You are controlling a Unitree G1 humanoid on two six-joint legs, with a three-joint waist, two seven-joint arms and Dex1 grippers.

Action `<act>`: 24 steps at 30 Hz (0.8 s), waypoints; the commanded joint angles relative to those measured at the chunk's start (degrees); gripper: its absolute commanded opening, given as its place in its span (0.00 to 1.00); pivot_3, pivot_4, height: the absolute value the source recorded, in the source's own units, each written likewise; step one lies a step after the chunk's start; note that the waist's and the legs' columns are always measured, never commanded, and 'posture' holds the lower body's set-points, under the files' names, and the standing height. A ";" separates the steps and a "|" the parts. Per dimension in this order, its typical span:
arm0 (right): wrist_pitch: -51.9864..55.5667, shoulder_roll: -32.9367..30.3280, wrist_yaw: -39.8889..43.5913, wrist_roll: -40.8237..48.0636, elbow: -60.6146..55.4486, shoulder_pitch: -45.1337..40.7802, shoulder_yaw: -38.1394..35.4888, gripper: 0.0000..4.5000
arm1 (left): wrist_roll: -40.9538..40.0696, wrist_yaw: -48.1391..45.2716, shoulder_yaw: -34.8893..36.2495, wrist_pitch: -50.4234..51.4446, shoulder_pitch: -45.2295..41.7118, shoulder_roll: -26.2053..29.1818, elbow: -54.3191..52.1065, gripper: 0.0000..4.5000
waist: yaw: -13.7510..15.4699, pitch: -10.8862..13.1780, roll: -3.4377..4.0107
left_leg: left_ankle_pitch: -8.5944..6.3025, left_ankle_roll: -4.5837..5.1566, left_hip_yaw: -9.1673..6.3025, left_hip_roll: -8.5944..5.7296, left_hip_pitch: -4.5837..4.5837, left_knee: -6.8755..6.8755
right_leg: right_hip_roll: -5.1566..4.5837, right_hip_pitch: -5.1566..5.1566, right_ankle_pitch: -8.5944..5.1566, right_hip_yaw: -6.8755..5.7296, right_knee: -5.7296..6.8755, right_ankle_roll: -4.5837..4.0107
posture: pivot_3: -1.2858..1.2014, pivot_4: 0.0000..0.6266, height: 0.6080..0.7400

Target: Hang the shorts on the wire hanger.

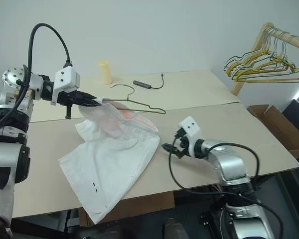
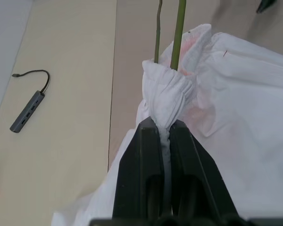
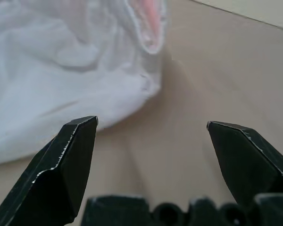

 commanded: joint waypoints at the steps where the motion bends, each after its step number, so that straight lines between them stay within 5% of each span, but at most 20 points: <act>1: -1.52 3.18 -2.71 1.10 4.71 -3.37 -0.79 0.96 | -0.31 0.69 2.00 -0.20 -1.16 0.62 0.10 0.00 | -0.08 0.00 0.00 | 0.00 0.00 -0.01 0.00 0.00 0.00 | 0.00 0.00 0.01 0.00 -0.01 0.00 | 0.48 0.00 1.00; 8: -5.89 7.25 -2.53 1.91 14.41 -5.39 -1.39 0.93 | -0.61 0.09 2.46 -0.02 -0.54 1.01 -0.86 0.00 | 0.21 0.00 0.00 | -0.01 0.01 -0.01 0.00 -0.09 -0.01 | -0.01 -0.02 0.00 -0.03 -0.06 0.03 | 0.49 0.00 1.00; 11: -8.04 8.15 -1.46 2.75 16.77 -6.81 -1.76 0.77 | -0.53 0.25 2.74 -0.03 -0.28 1.04 -0.99 0.00 | 0.21 0.00 0.00 | -0.01 0.01 -0.02 0.00 -0.07 -0.01 | -0.01 -0.02 0.01 -0.03 -0.04 0.03 | 0.49 0.00 1.00; 20: -8.12 8.41 -3.04 2.32 21.58 -9.56 -1.34 0.04 | -0.68 -0.54 3.44 1.17 0.80 1.49 -1.74 0.00 | 0.19 0.00 0.00 | -0.01 0.01 -0.03 0.00 -0.07 -0.02 | 0.00 -0.02 0.01 -0.02 -0.02 0.03 | 0.50 0.00 1.00; 24: -10.71 6.44 -3.58 -1.60 22.25 -8.81 2.05 0.01 | -1.57 -2.28 4.12 1.90 0.98 2.03 -2.46 0.00 | 0.20 0.00 0.00 | -0.01 0.01 -0.03 0.00 -0.08 -0.01 | -0.01 -0.03 0.01 -0.03 -0.02 0.03 | 0.50 0.00 1.00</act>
